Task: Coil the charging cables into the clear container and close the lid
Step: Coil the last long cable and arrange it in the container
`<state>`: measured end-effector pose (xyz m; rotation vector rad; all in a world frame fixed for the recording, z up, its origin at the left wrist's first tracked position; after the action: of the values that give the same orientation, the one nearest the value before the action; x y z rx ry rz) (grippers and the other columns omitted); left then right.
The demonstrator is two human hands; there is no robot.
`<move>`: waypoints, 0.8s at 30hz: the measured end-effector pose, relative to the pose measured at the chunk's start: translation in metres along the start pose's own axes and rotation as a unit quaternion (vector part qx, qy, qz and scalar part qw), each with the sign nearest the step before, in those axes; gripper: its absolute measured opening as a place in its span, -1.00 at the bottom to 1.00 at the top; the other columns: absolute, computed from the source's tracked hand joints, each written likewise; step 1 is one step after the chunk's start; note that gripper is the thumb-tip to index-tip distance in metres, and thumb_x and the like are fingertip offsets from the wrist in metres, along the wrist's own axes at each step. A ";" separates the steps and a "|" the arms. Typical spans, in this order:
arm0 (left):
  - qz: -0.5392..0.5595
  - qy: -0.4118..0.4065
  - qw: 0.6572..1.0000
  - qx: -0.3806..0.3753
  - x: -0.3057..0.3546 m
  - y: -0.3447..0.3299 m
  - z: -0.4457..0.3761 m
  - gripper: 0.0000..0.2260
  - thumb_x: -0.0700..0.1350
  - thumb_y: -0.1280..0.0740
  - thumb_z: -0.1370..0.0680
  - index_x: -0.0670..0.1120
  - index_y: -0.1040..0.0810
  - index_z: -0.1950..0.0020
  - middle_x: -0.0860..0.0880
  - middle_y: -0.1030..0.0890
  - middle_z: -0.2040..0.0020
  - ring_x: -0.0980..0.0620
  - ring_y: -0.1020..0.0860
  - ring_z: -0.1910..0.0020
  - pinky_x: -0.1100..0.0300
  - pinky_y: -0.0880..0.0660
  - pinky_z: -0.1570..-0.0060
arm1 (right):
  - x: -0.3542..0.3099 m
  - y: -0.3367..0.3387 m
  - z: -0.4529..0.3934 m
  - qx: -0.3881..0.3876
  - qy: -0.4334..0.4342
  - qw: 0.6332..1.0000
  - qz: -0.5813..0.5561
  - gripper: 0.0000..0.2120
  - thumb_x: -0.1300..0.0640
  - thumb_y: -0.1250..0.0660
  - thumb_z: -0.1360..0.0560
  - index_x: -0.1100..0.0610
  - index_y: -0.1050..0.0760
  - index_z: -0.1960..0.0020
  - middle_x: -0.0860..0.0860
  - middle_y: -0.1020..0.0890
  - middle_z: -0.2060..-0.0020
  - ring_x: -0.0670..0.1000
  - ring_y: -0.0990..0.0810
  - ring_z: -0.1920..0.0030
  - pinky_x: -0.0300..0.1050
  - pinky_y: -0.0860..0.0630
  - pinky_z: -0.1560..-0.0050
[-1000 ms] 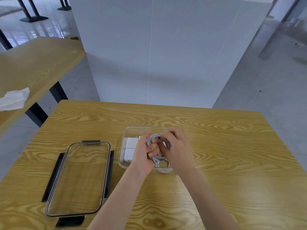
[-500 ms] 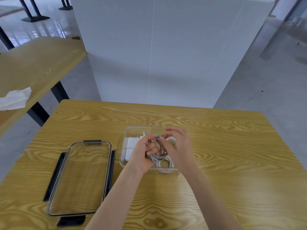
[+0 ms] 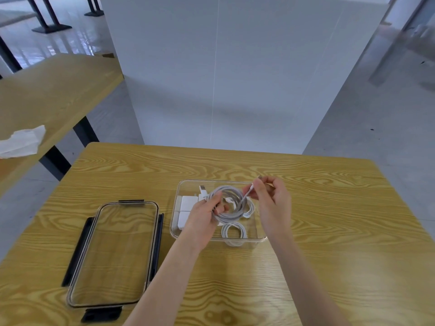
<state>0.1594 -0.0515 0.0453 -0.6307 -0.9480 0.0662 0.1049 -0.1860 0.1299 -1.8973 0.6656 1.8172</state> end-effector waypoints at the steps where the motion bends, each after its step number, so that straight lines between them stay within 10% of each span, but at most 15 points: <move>1: -0.041 -0.003 0.999 -0.009 -0.001 -0.002 0.000 -0.77 -0.12 -0.20 -0.59 -0.15 -0.48 0.23 0.05 -0.38 0.56 0.00 -0.44 0.27 0.14 -0.39 -0.04 | -0.003 -0.001 0.000 -0.002 0.008 1.000 0.015 -0.94 0.20 -0.27 -0.55 0.14 -0.45 0.11 0.02 -0.66 0.36 0.01 -0.63 0.27 -0.14 -0.58 0.14; 6: -0.164 0.000 0.985 -0.062 -0.009 -0.013 0.000 -0.81 -0.05 -0.18 -0.60 -0.17 -0.42 0.04 0.11 -0.40 0.55 0.12 -0.46 0.40 -0.02 -0.34 -0.32 | -0.018 -0.002 -0.006 -0.015 0.036 0.995 0.091 -0.95 0.13 -0.33 -0.51 0.11 -0.51 0.10 -0.01 -0.65 0.38 -0.06 -0.61 0.32 -0.09 -0.55 0.17; 15: -0.184 -0.017 0.981 -0.066 0.003 -0.019 0.015 -0.74 -0.07 -0.19 -0.60 -0.13 -0.43 0.26 0.06 -0.47 0.47 0.07 -0.64 0.25 -0.01 -0.50 -0.18 | 0.029 0.028 -0.017 0.094 -0.139 0.984 -0.057 -0.90 0.21 -0.41 -0.45 0.22 -0.50 0.14 0.00 -0.65 0.50 -0.04 -0.61 0.43 -0.17 -0.58 0.30; 24: -0.157 0.020 0.987 -0.022 -0.007 -0.007 0.008 -0.76 -0.14 -0.22 -0.59 -0.16 -0.50 0.27 0.00 -0.58 0.43 0.03 -0.60 0.30 0.05 -0.58 0.03 | 0.025 0.027 -0.017 0.062 -0.116 0.990 -0.042 -0.90 0.19 -0.42 -0.44 0.18 -0.51 0.15 0.02 -0.66 0.42 -0.07 -0.59 0.42 -0.25 -0.55 0.35</move>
<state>0.1481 -0.0556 0.0473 -0.5156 -1.0031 -0.2478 0.1025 -0.2187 0.1059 -1.5795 0.5939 1.8596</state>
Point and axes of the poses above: each hand's wrist, its own z-axis away from the middle knuckle, its own y-axis out of the back of the hand, x = y × z, the point moved 10 cm from there along -z, towards the middle knuckle
